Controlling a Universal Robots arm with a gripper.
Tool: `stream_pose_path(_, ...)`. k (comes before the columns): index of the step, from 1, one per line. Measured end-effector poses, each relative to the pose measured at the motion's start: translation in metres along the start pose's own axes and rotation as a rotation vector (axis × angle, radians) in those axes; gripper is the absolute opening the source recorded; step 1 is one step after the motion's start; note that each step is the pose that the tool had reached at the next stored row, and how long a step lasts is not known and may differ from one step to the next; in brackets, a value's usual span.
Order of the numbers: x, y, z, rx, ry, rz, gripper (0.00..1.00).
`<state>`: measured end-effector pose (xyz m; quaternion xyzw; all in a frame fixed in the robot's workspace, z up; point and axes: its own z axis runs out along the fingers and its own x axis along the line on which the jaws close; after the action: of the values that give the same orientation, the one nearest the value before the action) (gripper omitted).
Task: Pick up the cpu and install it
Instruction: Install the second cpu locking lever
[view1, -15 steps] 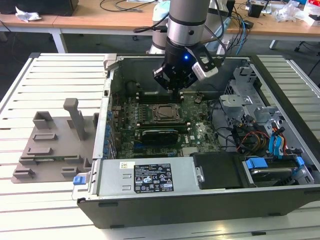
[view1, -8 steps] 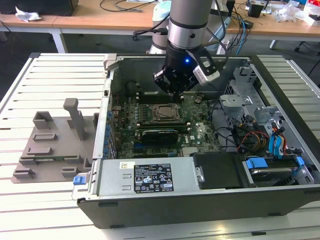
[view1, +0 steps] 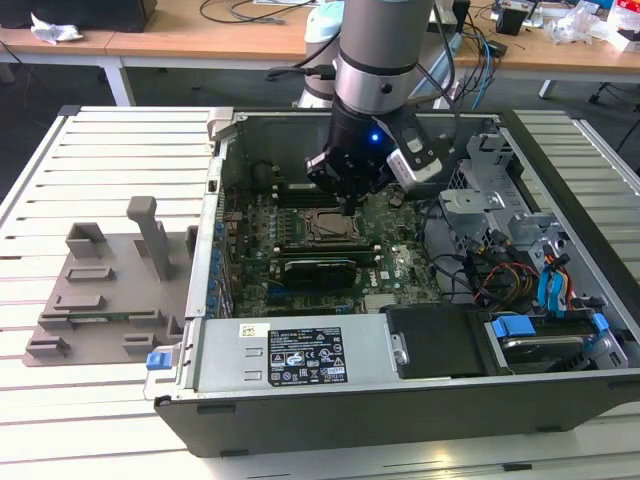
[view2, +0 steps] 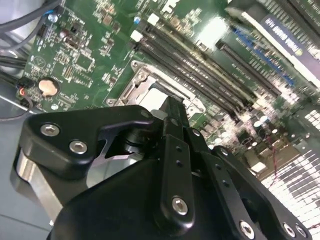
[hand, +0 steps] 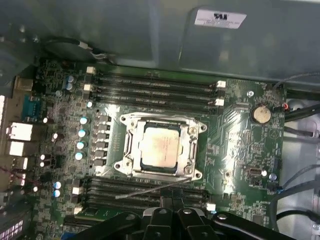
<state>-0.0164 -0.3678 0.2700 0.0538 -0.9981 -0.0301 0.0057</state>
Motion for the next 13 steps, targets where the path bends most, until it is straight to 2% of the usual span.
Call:
stream_pose_path(1,0.0020,-0.0065,0.0004,-0.0034,-0.0002,0.000,0.11)
stream_pose_path(2,0.0031,-0.0101,0.0010,-0.0047,-0.0004,0.000,0.11)
stream_pose_path(4,0.0039,-0.0110,0.0030,-0.0075,-0.0007,0.000,0.11)
stream_pose_path(5,0.0050,-0.0112,0.0040,-0.0187,-0.0019,0.000,0.11)
stream_pose_path(6,0.0061,-0.0115,0.0043,-0.0393,-0.0041,-0.001,0.11)
stream_pose_path(7,0.0067,-0.0120,0.0045,-0.0830,-0.0088,-0.001,0.11)
stream_pose_path(8,0.0069,-0.0123,0.0046,-0.1141,-0.0122,-0.002,0.11)
stream_pose_path(9,0.0072,-0.0124,0.0056,-0.1256,-0.0135,-0.002,0.11)
stream_pose_path(10,0.0073,-0.0125,0.0077,-0.1304,-0.0140,-0.002,0.11)
stream_pose_path(13,0.0086,-0.0127,0.0120,-0.1373,-0.0146,-0.002,0.11)
